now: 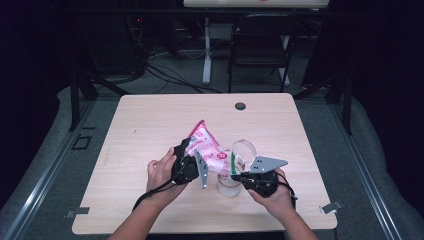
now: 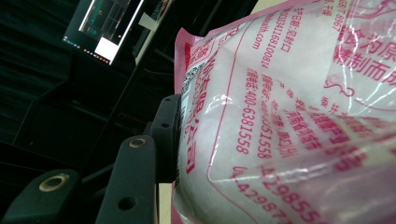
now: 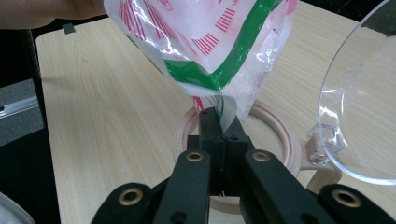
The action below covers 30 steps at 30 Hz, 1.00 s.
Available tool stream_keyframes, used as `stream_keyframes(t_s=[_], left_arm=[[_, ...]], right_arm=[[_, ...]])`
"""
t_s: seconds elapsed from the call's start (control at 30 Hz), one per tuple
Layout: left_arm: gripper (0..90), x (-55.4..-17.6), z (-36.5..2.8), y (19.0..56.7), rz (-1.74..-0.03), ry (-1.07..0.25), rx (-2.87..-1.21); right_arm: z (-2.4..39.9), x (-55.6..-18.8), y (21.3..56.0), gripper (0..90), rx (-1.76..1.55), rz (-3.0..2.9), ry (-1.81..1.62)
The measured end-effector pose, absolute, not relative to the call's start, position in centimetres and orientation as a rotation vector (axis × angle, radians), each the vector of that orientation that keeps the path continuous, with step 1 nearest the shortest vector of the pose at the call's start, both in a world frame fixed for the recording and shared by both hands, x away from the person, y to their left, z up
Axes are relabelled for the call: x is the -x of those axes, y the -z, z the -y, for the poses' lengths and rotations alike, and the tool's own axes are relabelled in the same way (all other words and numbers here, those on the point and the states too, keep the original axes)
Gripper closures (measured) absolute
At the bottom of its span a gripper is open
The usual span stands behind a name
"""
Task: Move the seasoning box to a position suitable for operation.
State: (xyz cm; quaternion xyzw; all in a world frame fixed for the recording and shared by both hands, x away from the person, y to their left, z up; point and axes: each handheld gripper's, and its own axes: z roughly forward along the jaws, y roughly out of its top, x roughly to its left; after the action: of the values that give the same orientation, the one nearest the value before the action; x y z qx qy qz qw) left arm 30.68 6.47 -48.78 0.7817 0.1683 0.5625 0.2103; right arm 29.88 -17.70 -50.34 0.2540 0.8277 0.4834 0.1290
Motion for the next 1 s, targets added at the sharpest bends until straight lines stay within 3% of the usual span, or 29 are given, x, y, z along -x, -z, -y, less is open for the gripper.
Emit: stream_keyframes(t_s=[1.0], left_arm=[[60.6,-30.6,-6.93,48.9,-0.484,-1.558,-2.165]], right_arm=[[17.16,-29.91,50.6,90.0,-0.727,-2.413,-1.395]])
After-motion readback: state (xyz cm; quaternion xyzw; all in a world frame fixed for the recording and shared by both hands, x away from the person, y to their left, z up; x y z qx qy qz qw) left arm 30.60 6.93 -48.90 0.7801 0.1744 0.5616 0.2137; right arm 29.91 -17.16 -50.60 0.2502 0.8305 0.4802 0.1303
